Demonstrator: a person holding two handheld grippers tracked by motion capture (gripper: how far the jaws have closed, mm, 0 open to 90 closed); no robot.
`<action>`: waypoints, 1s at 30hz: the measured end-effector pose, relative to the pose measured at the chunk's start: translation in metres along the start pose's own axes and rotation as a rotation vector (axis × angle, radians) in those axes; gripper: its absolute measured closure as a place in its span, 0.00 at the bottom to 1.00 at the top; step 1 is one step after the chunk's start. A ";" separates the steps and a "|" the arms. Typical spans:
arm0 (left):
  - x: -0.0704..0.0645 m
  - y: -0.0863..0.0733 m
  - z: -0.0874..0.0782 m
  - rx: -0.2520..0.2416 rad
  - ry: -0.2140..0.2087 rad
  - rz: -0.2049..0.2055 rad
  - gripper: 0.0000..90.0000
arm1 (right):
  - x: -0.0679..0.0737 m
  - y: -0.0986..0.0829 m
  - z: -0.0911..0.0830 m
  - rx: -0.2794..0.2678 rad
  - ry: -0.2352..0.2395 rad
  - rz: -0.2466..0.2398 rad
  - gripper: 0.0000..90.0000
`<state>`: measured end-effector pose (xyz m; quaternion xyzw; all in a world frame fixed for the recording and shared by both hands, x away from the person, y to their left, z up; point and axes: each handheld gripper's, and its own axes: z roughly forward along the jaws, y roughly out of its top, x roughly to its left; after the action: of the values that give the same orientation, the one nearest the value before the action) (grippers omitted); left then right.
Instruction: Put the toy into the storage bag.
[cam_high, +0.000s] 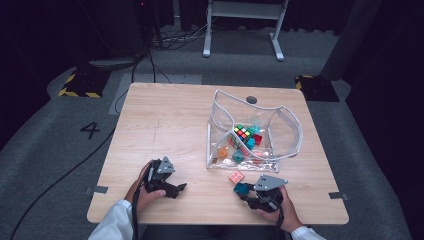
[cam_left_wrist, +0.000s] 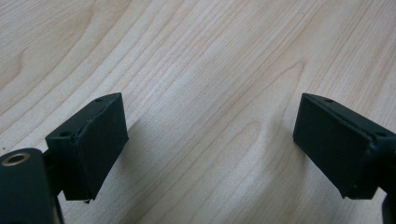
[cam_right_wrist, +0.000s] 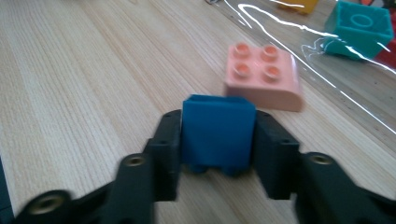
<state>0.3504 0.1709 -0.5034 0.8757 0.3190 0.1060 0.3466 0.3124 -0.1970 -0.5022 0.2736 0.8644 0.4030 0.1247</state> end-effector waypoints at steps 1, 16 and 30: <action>0.000 0.000 0.000 0.002 0.003 0.004 0.11 | 0.001 -0.001 -0.002 0.018 0.002 0.017 0.65; 0.000 0.000 0.000 0.002 0.001 0.003 0.11 | -0.022 -0.019 -0.038 0.011 -0.008 -0.017 0.66; 0.000 0.000 0.000 0.002 0.001 0.003 0.11 | -0.056 -0.029 -0.080 -0.049 -0.068 0.042 0.66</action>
<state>0.3506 0.1711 -0.5032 0.8764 0.3180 0.1067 0.3455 0.3126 -0.2946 -0.4736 0.3022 0.8436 0.4169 0.1523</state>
